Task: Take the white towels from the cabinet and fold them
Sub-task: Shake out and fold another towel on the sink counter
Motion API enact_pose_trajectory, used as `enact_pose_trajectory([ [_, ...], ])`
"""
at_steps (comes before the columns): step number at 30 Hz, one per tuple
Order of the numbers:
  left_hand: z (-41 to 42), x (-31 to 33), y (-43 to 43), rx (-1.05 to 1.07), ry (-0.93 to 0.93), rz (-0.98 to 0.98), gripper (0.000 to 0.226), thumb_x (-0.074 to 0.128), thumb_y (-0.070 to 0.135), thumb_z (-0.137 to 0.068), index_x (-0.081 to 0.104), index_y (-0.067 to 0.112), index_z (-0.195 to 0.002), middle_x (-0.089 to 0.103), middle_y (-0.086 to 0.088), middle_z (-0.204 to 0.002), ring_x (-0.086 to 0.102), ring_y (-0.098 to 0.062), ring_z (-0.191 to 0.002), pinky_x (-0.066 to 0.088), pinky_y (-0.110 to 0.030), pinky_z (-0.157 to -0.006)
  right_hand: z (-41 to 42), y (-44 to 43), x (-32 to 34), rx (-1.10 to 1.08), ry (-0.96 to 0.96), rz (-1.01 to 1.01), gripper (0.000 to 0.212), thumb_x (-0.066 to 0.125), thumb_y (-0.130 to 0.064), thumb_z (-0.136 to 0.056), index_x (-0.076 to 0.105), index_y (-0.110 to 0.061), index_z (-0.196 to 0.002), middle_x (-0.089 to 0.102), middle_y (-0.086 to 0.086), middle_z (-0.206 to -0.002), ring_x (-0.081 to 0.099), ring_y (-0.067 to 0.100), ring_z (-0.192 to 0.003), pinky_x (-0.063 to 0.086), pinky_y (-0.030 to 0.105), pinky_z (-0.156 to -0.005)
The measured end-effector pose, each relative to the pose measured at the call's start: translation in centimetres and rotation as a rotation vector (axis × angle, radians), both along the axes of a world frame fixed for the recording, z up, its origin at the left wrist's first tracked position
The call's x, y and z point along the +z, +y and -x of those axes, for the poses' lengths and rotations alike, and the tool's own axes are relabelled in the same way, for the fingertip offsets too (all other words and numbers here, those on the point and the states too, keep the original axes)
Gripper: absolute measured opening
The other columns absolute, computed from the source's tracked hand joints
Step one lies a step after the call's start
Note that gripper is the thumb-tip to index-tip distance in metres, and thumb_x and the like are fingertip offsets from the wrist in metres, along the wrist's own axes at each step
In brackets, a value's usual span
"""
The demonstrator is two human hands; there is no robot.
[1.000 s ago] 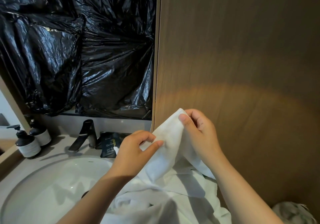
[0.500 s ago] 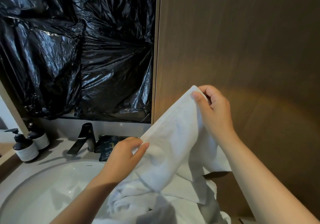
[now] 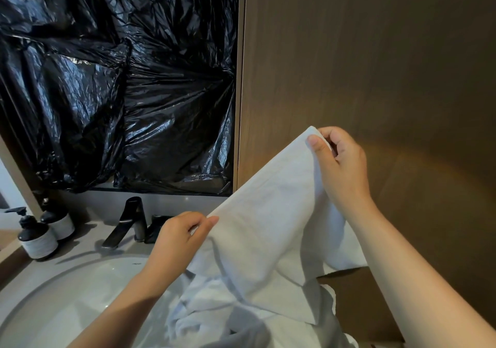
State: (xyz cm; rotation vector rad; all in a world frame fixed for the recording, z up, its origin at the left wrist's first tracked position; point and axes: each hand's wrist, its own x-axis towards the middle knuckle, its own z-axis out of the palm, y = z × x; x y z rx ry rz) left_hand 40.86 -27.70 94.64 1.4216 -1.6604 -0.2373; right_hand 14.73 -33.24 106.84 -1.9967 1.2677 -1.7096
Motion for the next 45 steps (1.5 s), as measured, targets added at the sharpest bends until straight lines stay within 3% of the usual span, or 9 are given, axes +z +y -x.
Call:
enact_pose_trajectory([
  [12,-2.0,-0.9,-0.6,0.032,-0.146,-0.097,0.040,0.066,0.027,-0.089,0.048,0.011,-0.057,0.036,0.002,-0.053,0.034,-0.011,-0.050,0.027,-0.021,-0.050,0.3,-0.7,1.4,-0.025,-0.012,0.009,0.018,0.055,-0.026,-0.098,0.062,-0.012,-0.089,0.057,-0.009,-0.078,0.050,0.000,-0.071,0.036,0.008,-0.060],
  [19,-2.6,-0.7,-1.3,0.082,-0.118,-0.146,0.029,0.064,0.026,-0.090,0.058,0.017,-0.063,0.044,0.004,-0.054,0.042,-0.008,-0.051,0.032,-0.017,-0.049,0.8,-1.1,2.7,-0.055,0.005,0.035,0.017,0.055,-0.030,-0.098,0.061,-0.016,-0.089,0.057,-0.011,-0.081,0.052,0.003,-0.074,0.038,0.007,-0.061],
  [24,-2.6,-0.9,-1.6,0.120,-0.120,-0.194,0.028,0.059,0.025,-0.094,0.059,0.009,-0.070,0.052,-0.002,-0.062,0.045,-0.015,-0.056,0.034,-0.026,-0.054,1.6,-1.4,3.2,-0.079,-0.010,0.046,0.018,0.054,-0.030,-0.099,0.062,-0.015,-0.091,0.058,-0.009,-0.082,0.054,0.007,-0.079,0.042,0.018,-0.066],
  [28,-2.6,0.1,-1.9,0.171,-0.056,-0.120,0.041,0.054,0.024,-0.097,0.048,0.000,-0.064,0.041,-0.006,-0.054,0.036,-0.017,-0.051,0.028,-0.032,-0.051,2.4,-1.6,3.6,-0.093,-0.017,0.075,0.022,0.053,-0.028,-0.099,0.062,-0.010,-0.091,0.058,-0.005,-0.081,0.052,0.008,-0.076,0.039,0.017,-0.064],
  [31,-2.8,2.0,-2.4,0.197,-0.019,-0.035,0.038,0.053,0.028,-0.097,0.051,0.009,-0.064,0.044,-0.001,-0.054,0.041,-0.016,-0.050,0.031,-0.030,-0.050,3.0,-1.8,4.2,-0.111,-0.036,0.104,0.022,0.053,-0.026,-0.099,0.061,-0.008,-0.089,0.055,-0.005,-0.077,0.049,0.006,-0.071,0.035,0.012,-0.060],
  [34,-3.7,4.1,-3.4,0.215,-0.033,0.034,0.026,0.051,0.025,-0.098,0.058,0.011,-0.077,0.055,-0.002,-0.068,0.051,-0.019,-0.064,0.038,-0.029,-0.055,3.5,-2.0,4.7,-0.145,-0.047,0.125,0.021,0.052,-0.027,-0.100,0.060,-0.011,-0.089,0.054,-0.009,-0.076,0.049,0.004,-0.070,0.034,0.009,-0.058],
  [39,-4.9,7.7,-5.0,0.253,-0.051,0.131,0.016,0.049,0.019,-0.098,0.062,0.011,-0.094,0.057,0.000,-0.084,0.049,-0.015,-0.075,0.032,-0.023,-0.060,4.4,-2.4,5.4,-0.201,-0.102,0.143,0.018,0.049,-0.035,-0.101,0.059,-0.021,-0.096,0.057,-0.013,-0.083,0.053,0.001,-0.077,0.038,0.005,-0.063],
  [43,-5.4,10.3,-5.2,0.268,0.035,0.197,0.015,0.055,0.032,-0.096,0.064,0.026,-0.086,0.060,0.014,-0.073,0.054,-0.002,-0.068,0.037,-0.021,-0.056,5.1,-2.9,5.6,-0.231,-0.136,0.154,0.018,0.049,-0.036,-0.101,0.059,-0.022,-0.099,0.059,-0.008,-0.088,0.054,0.004,-0.080,0.041,0.009,-0.067],
  [45,-5.5,11.3,-5.3,0.260,0.089,0.217,0.013,0.059,0.035,-0.093,0.065,0.030,-0.082,0.062,0.014,-0.073,0.055,0.000,-0.067,0.039,-0.021,-0.056,5.4,-3.2,5.3,-0.245,-0.143,0.147,0.018,0.049,-0.034,-0.101,0.060,-0.019,-0.100,0.061,-0.003,-0.092,0.055,0.010,-0.085,0.044,0.019,-0.073],
])
